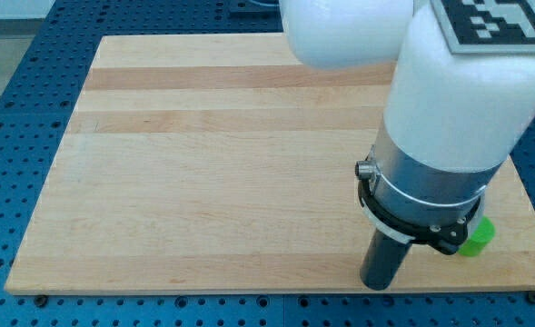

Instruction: Push the green circle into the blue cube

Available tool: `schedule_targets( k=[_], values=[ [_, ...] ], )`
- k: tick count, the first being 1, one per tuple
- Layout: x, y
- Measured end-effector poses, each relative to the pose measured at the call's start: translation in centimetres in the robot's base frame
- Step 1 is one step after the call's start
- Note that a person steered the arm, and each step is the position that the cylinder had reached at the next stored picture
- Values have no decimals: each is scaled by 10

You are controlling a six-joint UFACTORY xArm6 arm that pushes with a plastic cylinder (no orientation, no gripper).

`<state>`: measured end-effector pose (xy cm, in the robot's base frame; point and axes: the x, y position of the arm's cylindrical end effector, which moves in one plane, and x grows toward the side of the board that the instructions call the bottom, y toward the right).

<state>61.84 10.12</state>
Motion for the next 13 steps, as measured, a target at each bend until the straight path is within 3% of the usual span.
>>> schedule_targets(
  k=[2,3,5,6,7,9,13],
  values=[
    [0,26],
    [0,74],
    [0,77],
    [0,120],
    [0,122],
    [-58,124],
    [-68,146]
  ],
)
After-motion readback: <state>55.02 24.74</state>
